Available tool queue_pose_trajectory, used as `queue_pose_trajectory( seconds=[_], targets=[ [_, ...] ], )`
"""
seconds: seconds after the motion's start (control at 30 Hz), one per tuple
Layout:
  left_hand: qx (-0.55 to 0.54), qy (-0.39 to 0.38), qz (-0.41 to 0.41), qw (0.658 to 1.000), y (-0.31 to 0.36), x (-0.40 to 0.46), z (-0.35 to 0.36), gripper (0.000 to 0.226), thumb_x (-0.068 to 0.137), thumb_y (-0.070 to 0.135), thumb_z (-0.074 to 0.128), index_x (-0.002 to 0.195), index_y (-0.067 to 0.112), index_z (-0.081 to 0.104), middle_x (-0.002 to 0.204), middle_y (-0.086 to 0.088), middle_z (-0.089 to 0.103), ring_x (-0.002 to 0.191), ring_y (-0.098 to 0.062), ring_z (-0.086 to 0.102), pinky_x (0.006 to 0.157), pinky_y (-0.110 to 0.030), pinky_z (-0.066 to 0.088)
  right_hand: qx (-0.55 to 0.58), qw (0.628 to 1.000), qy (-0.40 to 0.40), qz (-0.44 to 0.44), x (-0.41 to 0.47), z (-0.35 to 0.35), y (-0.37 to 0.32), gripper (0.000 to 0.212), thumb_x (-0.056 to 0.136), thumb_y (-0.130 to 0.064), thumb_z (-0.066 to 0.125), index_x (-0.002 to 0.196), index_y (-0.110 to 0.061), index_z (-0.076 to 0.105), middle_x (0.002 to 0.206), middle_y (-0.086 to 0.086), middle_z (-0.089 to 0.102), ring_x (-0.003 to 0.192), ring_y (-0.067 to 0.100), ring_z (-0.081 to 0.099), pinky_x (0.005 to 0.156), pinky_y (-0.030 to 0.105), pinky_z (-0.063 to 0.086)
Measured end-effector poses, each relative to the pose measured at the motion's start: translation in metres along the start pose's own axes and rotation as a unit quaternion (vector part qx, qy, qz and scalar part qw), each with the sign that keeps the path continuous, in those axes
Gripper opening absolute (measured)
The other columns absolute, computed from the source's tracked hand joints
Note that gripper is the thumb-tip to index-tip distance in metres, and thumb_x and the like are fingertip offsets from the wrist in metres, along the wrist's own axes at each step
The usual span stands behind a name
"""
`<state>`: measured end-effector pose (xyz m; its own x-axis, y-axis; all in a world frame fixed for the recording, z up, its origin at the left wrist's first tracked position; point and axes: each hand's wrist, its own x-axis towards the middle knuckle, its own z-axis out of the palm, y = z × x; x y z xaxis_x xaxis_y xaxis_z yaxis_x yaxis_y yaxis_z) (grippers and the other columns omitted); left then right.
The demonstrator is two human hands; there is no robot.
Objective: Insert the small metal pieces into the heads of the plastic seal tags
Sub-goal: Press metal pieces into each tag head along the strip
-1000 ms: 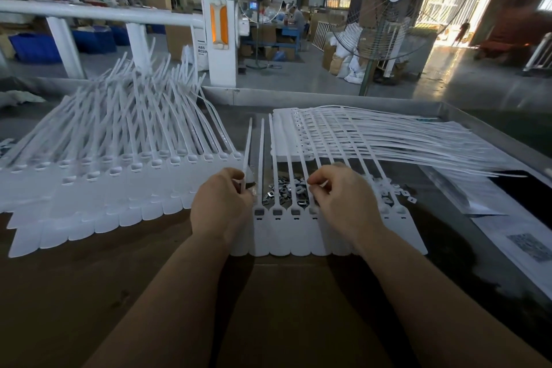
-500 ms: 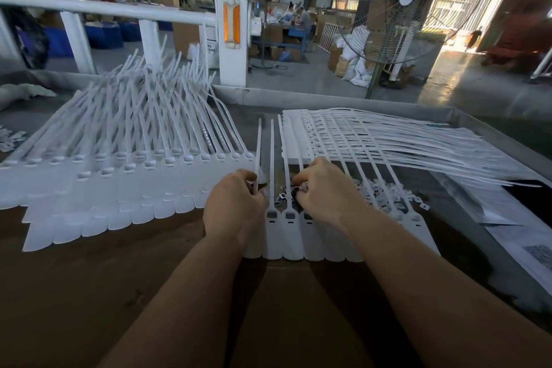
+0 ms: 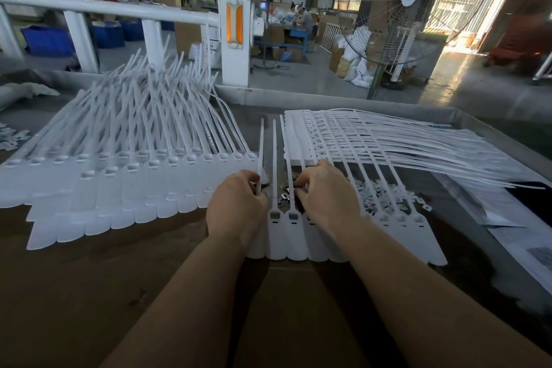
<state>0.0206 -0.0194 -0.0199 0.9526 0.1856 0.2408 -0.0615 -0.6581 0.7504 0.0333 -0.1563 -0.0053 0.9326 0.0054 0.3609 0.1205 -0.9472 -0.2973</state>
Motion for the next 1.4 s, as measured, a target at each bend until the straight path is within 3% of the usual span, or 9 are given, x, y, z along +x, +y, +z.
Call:
queue_pose_trajectory(
  seconds=[0.23, 0.4, 0.5, 0.67, 0.8, 0.97, 1.07, 1.13, 1.4],
  targets=[
    [-0.004, 0.001, 0.0, 1.0, 0.001, 0.001, 0.001, 0.033, 0.086, 0.018, 0.061, 0.118, 0.018, 0.06, 0.107, -0.004, 0.067, 0.094, -0.018, 0.062, 0.078, -0.028, 0.049, 0.07, 0.997, -0.02, 0.031, 0.002, -0.003, 0.004, 0.014, 0.086, -0.018, 0.064, 0.098, -0.014, 0.07, 0.115, 0.004, 0.06, 0.109, 0.018, 0.055, 0.093, 0.033, 0.047],
    [-0.011, 0.002, -0.002, 1.0, 0.0, 0.0, 0.001, 0.033, 0.086, 0.019, 0.062, 0.119, 0.018, 0.059, 0.11, -0.004, 0.066, 0.095, -0.018, 0.061, 0.079, -0.029, 0.05, 0.186, 0.98, -0.014, 0.065, 0.003, -0.008, 0.008, 0.005, 0.088, -0.015, 0.061, 0.087, -0.015, 0.066, 0.09, 0.0, 0.064, 0.071, 0.006, 0.056, 0.059, 0.014, 0.041],
    [-0.013, 0.002, 0.0, 1.0, 0.0, 0.001, 0.002, 0.034, 0.086, 0.02, 0.062, 0.12, 0.018, 0.059, 0.111, -0.004, 0.065, 0.096, -0.018, 0.061, 0.08, -0.03, 0.05, 0.235, 0.969, 0.01, 0.068, 0.0, -0.011, 0.01, 0.002, 0.088, -0.013, 0.062, 0.086, -0.015, 0.062, 0.086, -0.002, 0.061, 0.078, 0.008, 0.057, 0.064, 0.014, 0.041],
    [-0.018, 0.001, 0.001, 1.0, -0.002, 0.003, 0.002, 0.034, 0.085, 0.019, 0.063, 0.119, 0.017, 0.059, 0.109, -0.004, 0.066, 0.095, -0.018, 0.06, 0.078, -0.028, 0.048, 0.293, 0.952, 0.039, 0.08, -0.009, -0.024, 0.022, 0.015, 0.085, -0.01, 0.065, 0.098, -0.015, 0.07, 0.086, -0.01, 0.064, 0.076, -0.005, 0.058, 0.063, 0.005, 0.042],
    [-0.021, 0.005, 0.005, 1.0, -0.003, 0.003, 0.003, 0.034, 0.085, 0.02, 0.064, 0.119, 0.017, 0.06, 0.108, -0.004, 0.067, 0.091, -0.017, 0.06, 0.075, -0.027, 0.047, 0.311, 0.945, 0.045, 0.096, -0.022, -0.031, 0.037, 0.01, 0.083, -0.01, 0.067, 0.086, -0.019, 0.07, 0.082, -0.008, 0.068, 0.077, 0.003, 0.064, 0.069, 0.015, 0.05],
    [-0.022, 0.009, 0.008, 1.0, -0.004, 0.002, 0.003, 0.034, 0.085, 0.021, 0.065, 0.118, 0.016, 0.06, 0.105, -0.004, 0.067, 0.085, -0.012, 0.055, 0.075, -0.026, 0.046, 0.302, 0.948, 0.051, 0.092, -0.032, -0.035, 0.046, 0.011, 0.079, -0.01, 0.071, 0.078, -0.02, 0.069, 0.075, -0.008, 0.068, 0.068, -0.002, 0.064, 0.056, 0.007, 0.047],
    [-0.023, 0.008, 0.006, 1.0, -0.004, 0.002, 0.002, 0.034, 0.085, 0.022, 0.065, 0.119, 0.016, 0.06, 0.106, -0.004, 0.066, 0.088, -0.014, 0.057, 0.078, -0.028, 0.047, 0.283, 0.957, 0.007, 0.069, -0.033, -0.037, 0.046, 0.007, 0.079, -0.011, 0.071, 0.077, -0.018, 0.071, 0.071, -0.013, 0.064, 0.067, -0.011, 0.059, 0.053, 0.001, 0.041],
    [-0.024, 0.005, 0.005, 1.0, -0.004, 0.002, 0.002, 0.034, 0.085, 0.022, 0.065, 0.119, 0.017, 0.06, 0.106, -0.004, 0.066, 0.089, -0.015, 0.059, 0.079, -0.028, 0.049, 0.253, 0.965, -0.028, 0.057, -0.033, -0.037, 0.046, 0.004, 0.082, -0.015, 0.069, 0.081, -0.017, 0.072, 0.075, -0.016, 0.062, 0.067, -0.006, 0.059, 0.055, -0.001, 0.039],
    [-0.021, -0.001, 0.003, 1.0, -0.001, 0.001, 0.0, 0.035, 0.085, 0.021, 0.065, 0.12, 0.017, 0.059, 0.107, -0.005, 0.066, 0.093, -0.019, 0.061, 0.082, -0.033, 0.051, 0.179, 0.978, -0.1, 0.029, -0.033, -0.038, 0.048, 0.011, 0.088, -0.018, 0.061, 0.086, -0.016, 0.072, 0.085, -0.008, 0.061, 0.076, 0.001, 0.055, 0.062, 0.009, 0.038]
  ],
)
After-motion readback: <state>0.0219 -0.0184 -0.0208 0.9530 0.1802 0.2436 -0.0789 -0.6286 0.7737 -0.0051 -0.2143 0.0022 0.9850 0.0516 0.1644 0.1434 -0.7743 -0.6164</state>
